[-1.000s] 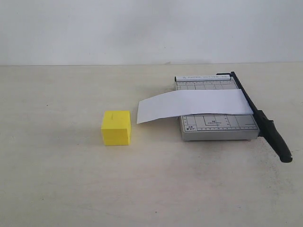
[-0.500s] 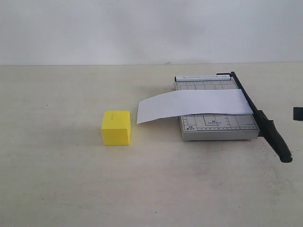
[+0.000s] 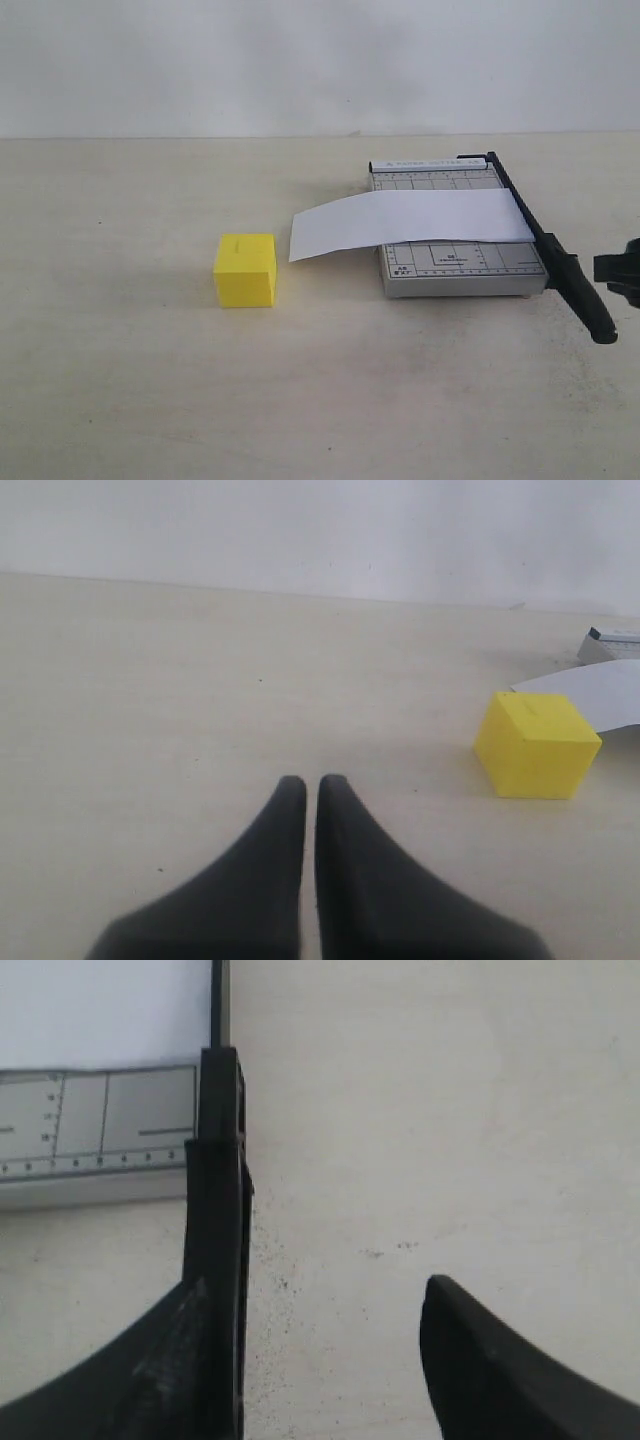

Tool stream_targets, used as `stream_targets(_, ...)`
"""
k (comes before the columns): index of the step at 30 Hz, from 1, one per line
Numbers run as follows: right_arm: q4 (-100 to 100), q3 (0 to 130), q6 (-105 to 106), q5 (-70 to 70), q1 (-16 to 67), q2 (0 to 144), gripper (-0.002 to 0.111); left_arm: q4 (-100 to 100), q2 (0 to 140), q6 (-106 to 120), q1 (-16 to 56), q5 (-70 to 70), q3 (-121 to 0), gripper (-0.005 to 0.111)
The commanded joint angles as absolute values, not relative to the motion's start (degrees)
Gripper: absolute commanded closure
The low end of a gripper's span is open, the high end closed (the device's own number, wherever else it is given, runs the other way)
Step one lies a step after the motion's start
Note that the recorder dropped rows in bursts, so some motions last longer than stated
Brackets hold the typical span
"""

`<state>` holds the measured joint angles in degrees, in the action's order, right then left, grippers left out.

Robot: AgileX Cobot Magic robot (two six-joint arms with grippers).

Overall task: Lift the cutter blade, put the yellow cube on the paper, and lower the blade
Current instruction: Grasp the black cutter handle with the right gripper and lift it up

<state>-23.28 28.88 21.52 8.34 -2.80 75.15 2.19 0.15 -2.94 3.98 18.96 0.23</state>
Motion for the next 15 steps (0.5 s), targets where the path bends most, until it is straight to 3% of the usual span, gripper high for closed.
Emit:
stream_targets(1, -23.8, 30.7, 23.0, 8.3, -0.7, 79.9, 0.049, 2.0, 0.0, -3.4, 3.9, 18.0, 0.0, 0.102)
stream_targets(7, -23.8, 31.2, 28.1, 4.5, 4.9, 82.2, 0.049, 2.0, 0.0, -3.4, 3.9, 18.0, 0.0, 0.102)
stream_targets(15, -23.5, 31.2, 25.8, 0.9, 5.2, 88.5, 0.049, 2.0, 0.0, -3.4, 3.9, 18.0, 0.0, 0.102)
